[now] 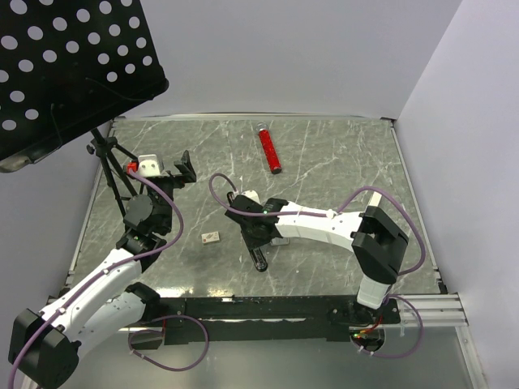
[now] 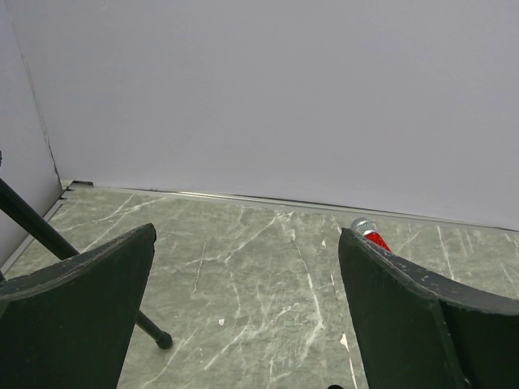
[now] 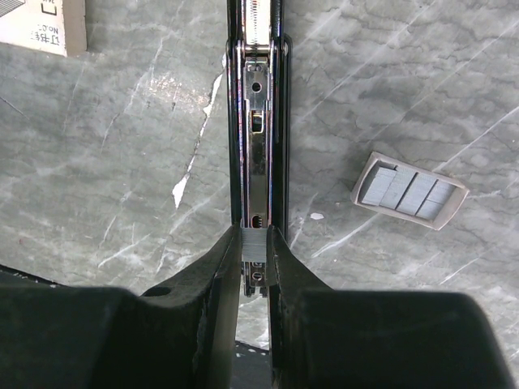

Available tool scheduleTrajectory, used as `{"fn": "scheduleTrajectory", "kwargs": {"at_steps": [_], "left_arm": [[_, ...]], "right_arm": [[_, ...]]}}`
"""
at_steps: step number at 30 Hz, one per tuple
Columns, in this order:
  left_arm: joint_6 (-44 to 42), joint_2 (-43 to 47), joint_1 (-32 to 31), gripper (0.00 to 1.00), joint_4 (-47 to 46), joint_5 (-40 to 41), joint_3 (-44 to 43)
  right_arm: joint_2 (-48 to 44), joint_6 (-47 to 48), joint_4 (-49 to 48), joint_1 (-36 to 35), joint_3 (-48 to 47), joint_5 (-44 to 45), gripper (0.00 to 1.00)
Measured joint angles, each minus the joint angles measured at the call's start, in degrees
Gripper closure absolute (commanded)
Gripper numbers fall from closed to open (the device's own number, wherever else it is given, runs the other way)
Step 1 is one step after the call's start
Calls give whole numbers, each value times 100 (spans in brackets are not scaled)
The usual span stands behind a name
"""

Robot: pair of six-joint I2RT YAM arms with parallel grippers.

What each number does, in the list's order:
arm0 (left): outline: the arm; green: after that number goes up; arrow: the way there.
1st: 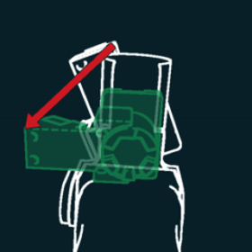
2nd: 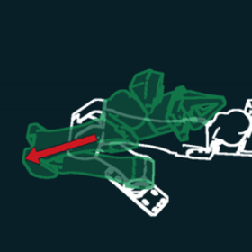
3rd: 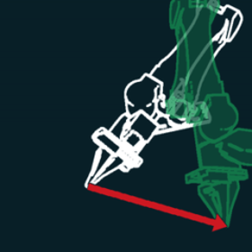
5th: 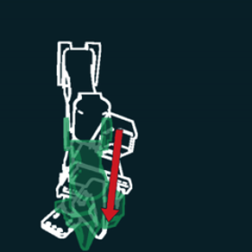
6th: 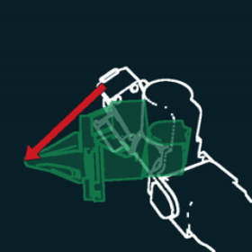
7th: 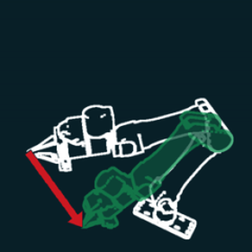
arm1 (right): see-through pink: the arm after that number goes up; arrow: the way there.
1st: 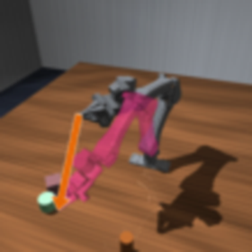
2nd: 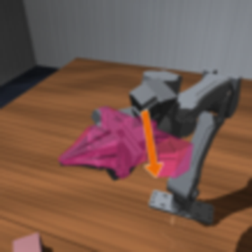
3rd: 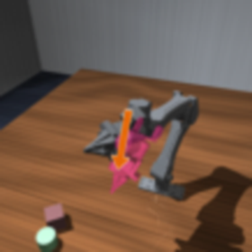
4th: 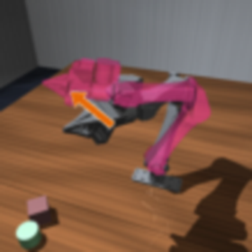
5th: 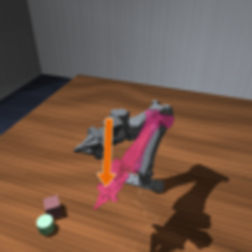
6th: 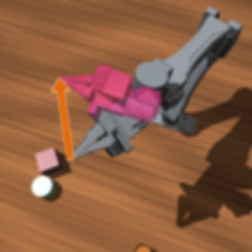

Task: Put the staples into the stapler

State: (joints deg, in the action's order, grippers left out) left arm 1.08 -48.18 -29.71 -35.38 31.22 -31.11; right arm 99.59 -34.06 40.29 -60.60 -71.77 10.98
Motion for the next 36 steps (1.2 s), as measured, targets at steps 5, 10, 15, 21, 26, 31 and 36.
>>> {"fn": "scheduleTrajectory", "kwargs": {"at_steps": [5, 10, 15, 21, 26, 31, 36], "left_arm": [[0, 0, -2, 1, 0, 0, 0], [2, 0, 0, 1, 0, 0, 0], [0, 0, -2, 1, 0, 0, 0], [0, -2, 0, 1, 0, 0, 0], [0, 0, 0, 0, 0, 0, 0], [0, 0, 0, 1, 0, 0, 0], [0, 0, 0, 1, 0, 0, 0]], "right_arm": [[66, 52, -24, 0, 0, -20, 90], [192, 92, -44, 2, 15, -98, 90], [201, 114, -50, 2, 17, -142, 90], [205, 142, -50, 2, 20, -164, 91], [208, 166, -50, 2, 20, -162, 90], [208, 219, -50, 2, 22, -168, 91], [210, 284, -50, 2, 22, -258, 91]]}}
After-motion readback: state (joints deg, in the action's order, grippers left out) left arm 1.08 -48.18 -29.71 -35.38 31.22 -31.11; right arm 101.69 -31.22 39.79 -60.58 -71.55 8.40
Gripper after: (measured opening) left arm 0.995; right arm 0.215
